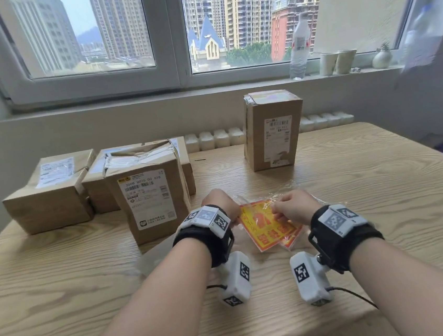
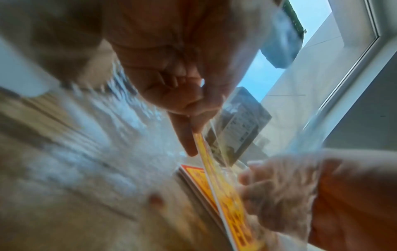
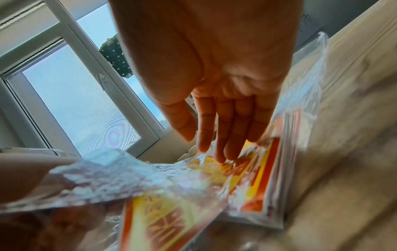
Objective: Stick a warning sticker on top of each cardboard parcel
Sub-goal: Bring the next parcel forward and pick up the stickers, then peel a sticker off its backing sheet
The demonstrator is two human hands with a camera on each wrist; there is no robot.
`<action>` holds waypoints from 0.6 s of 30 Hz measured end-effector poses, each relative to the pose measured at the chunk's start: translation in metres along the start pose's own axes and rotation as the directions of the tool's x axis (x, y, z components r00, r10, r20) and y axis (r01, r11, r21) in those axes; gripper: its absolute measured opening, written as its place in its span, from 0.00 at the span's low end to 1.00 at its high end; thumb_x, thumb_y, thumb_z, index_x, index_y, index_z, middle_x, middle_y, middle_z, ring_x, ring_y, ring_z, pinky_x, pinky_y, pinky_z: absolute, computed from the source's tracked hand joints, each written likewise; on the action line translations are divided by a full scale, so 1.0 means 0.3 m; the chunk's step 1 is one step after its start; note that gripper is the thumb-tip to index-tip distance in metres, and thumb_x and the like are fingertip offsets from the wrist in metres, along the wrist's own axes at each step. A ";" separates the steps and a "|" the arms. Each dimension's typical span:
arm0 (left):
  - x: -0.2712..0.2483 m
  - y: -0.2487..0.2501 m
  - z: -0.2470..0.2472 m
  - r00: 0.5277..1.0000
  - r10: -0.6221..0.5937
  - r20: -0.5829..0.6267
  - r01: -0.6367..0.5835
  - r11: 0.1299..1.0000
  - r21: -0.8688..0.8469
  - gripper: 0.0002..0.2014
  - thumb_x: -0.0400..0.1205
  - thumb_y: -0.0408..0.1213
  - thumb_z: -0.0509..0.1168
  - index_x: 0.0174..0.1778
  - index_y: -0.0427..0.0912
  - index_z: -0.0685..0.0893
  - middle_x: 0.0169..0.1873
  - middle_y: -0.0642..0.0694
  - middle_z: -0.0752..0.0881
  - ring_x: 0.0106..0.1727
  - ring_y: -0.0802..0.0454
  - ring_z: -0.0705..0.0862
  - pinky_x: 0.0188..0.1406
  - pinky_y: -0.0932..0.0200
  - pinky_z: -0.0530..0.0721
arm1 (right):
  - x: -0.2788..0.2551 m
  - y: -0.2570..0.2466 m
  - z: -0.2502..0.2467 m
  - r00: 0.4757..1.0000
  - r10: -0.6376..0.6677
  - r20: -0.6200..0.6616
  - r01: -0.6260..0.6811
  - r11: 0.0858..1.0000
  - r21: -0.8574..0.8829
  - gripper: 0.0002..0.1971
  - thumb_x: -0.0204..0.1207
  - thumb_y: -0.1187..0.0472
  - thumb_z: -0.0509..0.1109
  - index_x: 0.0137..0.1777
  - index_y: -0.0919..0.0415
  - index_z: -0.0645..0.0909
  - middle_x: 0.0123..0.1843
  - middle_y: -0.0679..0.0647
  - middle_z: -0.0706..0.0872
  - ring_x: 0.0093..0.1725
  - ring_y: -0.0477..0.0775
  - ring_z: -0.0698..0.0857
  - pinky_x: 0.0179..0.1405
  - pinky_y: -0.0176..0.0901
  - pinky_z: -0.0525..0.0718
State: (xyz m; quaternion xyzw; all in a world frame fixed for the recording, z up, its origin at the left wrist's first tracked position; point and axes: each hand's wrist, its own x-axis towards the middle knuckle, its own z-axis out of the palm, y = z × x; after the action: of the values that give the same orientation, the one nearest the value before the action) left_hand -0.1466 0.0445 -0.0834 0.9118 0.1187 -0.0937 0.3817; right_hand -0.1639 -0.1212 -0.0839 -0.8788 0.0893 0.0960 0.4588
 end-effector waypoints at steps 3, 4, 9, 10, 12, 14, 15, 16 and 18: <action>-0.037 -0.004 -0.066 0.999 0.020 -0.041 -0.020 1.000 -0.014 0.06 0.76 0.31 0.70 0.40 0.32 0.91 0.33 0.39 0.91 0.31 0.46 0.84 0.44 0.53 0.88 | -0.021 -0.007 -0.003 1.000 -0.015 -0.006 0.015 0.999 -0.029 0.08 0.78 0.65 0.68 0.40 0.66 0.86 0.42 0.61 0.89 0.41 0.56 0.86 0.57 0.54 0.86; -0.051 -0.008 -0.088 0.998 0.035 -0.054 -0.036 0.999 -0.023 0.07 0.77 0.32 0.70 0.39 0.33 0.91 0.32 0.41 0.90 0.31 0.47 0.85 0.45 0.53 0.89 | -0.030 -0.012 -0.004 1.000 -0.021 -0.007 0.021 0.999 -0.044 0.08 0.78 0.65 0.68 0.43 0.68 0.87 0.44 0.63 0.90 0.44 0.58 0.88 0.59 0.55 0.87; -0.137 -0.022 -0.189 0.985 0.090 -0.146 -0.115 0.979 -0.170 0.06 0.79 0.37 0.71 0.40 0.38 0.87 0.33 0.44 0.89 0.30 0.55 0.87 0.28 0.64 0.87 | -0.087 -0.065 -0.005 0.996 -0.087 -0.028 0.084 0.992 -0.092 0.07 0.79 0.63 0.68 0.44 0.64 0.85 0.46 0.62 0.90 0.43 0.54 0.87 0.50 0.49 0.87; -0.155 -0.024 -0.205 0.983 0.093 -0.158 -0.123 0.973 -0.196 0.05 0.79 0.37 0.71 0.42 0.39 0.86 0.35 0.44 0.89 0.31 0.55 0.88 0.24 0.66 0.85 | -0.099 -0.079 -0.005 0.993 -0.110 -0.039 0.106 0.989 -0.103 0.07 0.79 0.63 0.68 0.44 0.64 0.85 0.47 0.61 0.90 0.42 0.53 0.86 0.45 0.46 0.85; -0.182 -0.032 -0.232 0.978 0.103 -0.180 -0.142 0.964 -0.223 0.05 0.79 0.37 0.71 0.45 0.39 0.86 0.38 0.43 0.90 0.33 0.55 0.89 0.24 0.67 0.85 | -0.125 -0.110 -0.005 0.984 -0.164 -0.067 0.156 0.981 -0.117 0.07 0.79 0.62 0.68 0.41 0.60 0.84 0.46 0.60 0.90 0.43 0.53 0.86 0.45 0.46 0.85; -0.203 -0.043 -0.257 0.973 0.118 -0.198 -0.161 0.962 -0.220 0.05 0.79 0.37 0.71 0.46 0.40 0.87 0.38 0.44 0.90 0.35 0.55 0.90 0.29 0.65 0.88 | -0.152 -0.142 -0.006 0.968 -0.230 -0.096 0.218 0.968 -0.122 0.08 0.78 0.62 0.69 0.37 0.53 0.82 0.43 0.55 0.88 0.47 0.55 0.87 0.53 0.51 0.87; -0.211 -0.050 -0.269 0.970 0.130 -0.206 -0.173 0.963 -0.208 0.05 0.79 0.37 0.71 0.46 0.40 0.87 0.38 0.45 0.90 0.35 0.55 0.89 0.31 0.65 0.88 | -0.168 -0.159 -0.005 0.958 -0.267 -0.102 0.254 0.959 -0.122 0.08 0.78 0.62 0.69 0.37 0.51 0.81 0.42 0.52 0.87 0.49 0.55 0.86 0.55 0.53 0.87; -0.221 -0.056 -0.283 0.967 0.143 -0.213 -0.185 0.964 -0.193 0.04 0.80 0.37 0.70 0.46 0.41 0.87 0.38 0.45 0.90 0.35 0.56 0.89 0.31 0.65 0.87 | -0.185 -0.176 -0.004 0.947 -0.305 -0.106 0.293 0.949 -0.118 0.08 0.77 0.61 0.70 0.38 0.50 0.80 0.42 0.51 0.86 0.50 0.54 0.86 0.56 0.53 0.87; -0.241 -0.067 -0.313 0.959 0.162 -0.231 -0.204 0.963 -0.173 0.04 0.81 0.37 0.69 0.46 0.42 0.88 0.39 0.45 0.90 0.36 0.55 0.87 0.31 0.64 0.86 | -0.217 -0.212 0.001 0.916 -0.386 -0.110 0.376 0.921 -0.098 0.05 0.75 0.62 0.73 0.43 0.50 0.82 0.46 0.51 0.87 0.50 0.52 0.86 0.55 0.53 0.88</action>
State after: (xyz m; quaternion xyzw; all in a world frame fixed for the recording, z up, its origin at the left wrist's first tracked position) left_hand -0.2137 0.1151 -0.0132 0.8818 0.0826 0.0535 0.4613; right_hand -0.2112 -0.0805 -0.0176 -0.9003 -0.0582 -0.0483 0.4287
